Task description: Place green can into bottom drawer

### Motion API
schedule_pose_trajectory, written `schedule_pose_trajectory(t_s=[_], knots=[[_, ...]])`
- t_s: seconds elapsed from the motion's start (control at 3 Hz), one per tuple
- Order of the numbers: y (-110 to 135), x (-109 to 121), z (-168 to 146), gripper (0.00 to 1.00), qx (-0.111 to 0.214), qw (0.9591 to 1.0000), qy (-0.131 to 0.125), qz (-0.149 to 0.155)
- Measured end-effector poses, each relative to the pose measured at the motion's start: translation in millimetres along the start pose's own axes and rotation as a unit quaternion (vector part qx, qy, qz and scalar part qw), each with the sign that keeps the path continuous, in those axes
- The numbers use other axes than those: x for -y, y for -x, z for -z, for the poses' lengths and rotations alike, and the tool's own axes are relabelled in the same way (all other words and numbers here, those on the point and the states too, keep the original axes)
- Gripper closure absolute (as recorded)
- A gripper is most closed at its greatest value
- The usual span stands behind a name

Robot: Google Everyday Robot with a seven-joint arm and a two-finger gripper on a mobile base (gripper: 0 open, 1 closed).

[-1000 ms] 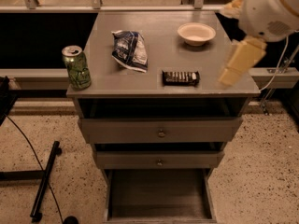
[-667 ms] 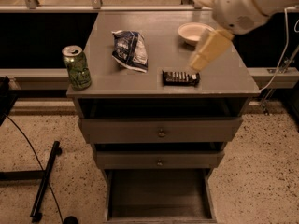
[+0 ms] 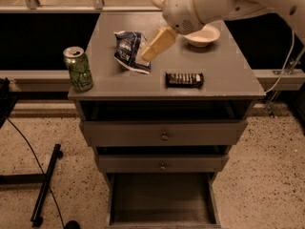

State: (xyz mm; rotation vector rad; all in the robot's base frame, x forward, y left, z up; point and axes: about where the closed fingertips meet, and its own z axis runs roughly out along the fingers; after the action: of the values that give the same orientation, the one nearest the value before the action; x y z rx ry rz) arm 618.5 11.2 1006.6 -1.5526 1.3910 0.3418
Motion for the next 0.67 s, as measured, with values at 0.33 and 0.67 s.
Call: schedule_pose_trajectory(t_s=[0.33,0.67], knots=[[5.2,6.1,-45.8,0.00,0.052,0.9981,0.017,-0.028],[15.5,1.1,-84.8,0.00,0.097,0.9935,0.035,-0.050]])
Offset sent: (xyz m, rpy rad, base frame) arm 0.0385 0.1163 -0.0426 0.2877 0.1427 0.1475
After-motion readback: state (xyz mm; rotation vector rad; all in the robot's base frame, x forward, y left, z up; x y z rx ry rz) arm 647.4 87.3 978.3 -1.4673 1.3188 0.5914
